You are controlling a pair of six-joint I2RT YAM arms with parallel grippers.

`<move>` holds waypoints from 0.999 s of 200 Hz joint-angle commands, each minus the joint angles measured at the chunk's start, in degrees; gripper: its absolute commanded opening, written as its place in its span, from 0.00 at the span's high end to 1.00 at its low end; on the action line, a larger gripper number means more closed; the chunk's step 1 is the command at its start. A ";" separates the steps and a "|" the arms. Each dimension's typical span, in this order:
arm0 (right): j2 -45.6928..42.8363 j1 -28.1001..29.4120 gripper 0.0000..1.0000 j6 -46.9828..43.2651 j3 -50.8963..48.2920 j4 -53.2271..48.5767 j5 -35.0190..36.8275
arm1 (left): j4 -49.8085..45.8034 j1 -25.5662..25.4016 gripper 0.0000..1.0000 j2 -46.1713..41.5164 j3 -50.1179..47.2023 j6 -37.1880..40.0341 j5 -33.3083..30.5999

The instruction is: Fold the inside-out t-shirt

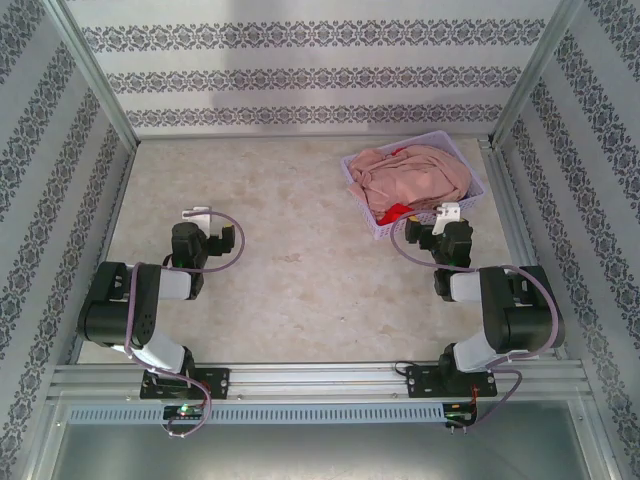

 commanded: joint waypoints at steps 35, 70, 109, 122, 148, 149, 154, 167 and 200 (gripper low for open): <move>-0.63 0.80 0.02 -0.79 1.18 0.02 0.17 | 0.47 0.57 0.00 -0.43 0.57 -0.92 0.70; -0.60 0.58 0.02 -0.59 1.20 0.03 -0.04 | 0.43 0.54 0.00 -0.46 0.56 -0.89 0.72; -0.63 0.54 0.02 -0.57 1.26 0.02 -0.17 | 0.39 0.54 0.00 -0.46 0.57 -0.93 0.72; -0.56 0.46 0.02 -0.53 1.26 0.02 -0.19 | 0.48 0.55 0.00 -0.46 0.57 -0.89 0.72; -0.62 0.54 0.02 -0.61 1.25 0.02 -0.19 | 0.48 0.56 0.00 -0.45 0.57 -0.91 0.73; -0.62 0.54 0.02 -0.55 1.22 0.02 -0.19 | 0.48 0.55 0.00 -0.46 0.57 -0.90 0.72; -0.63 0.53 0.02 -0.55 1.22 0.02 -0.11 | 0.48 0.54 0.00 -0.46 0.57 -0.89 0.72; -0.63 0.54 0.02 -0.59 1.18 0.08 -0.10 | 0.51 0.54 0.00 -0.46 0.57 -0.90 0.68; -3.72 1.13 0.02 0.04 0.47 -0.94 3.41 | -1.42 0.55 0.00 -1.88 1.09 -1.00 0.45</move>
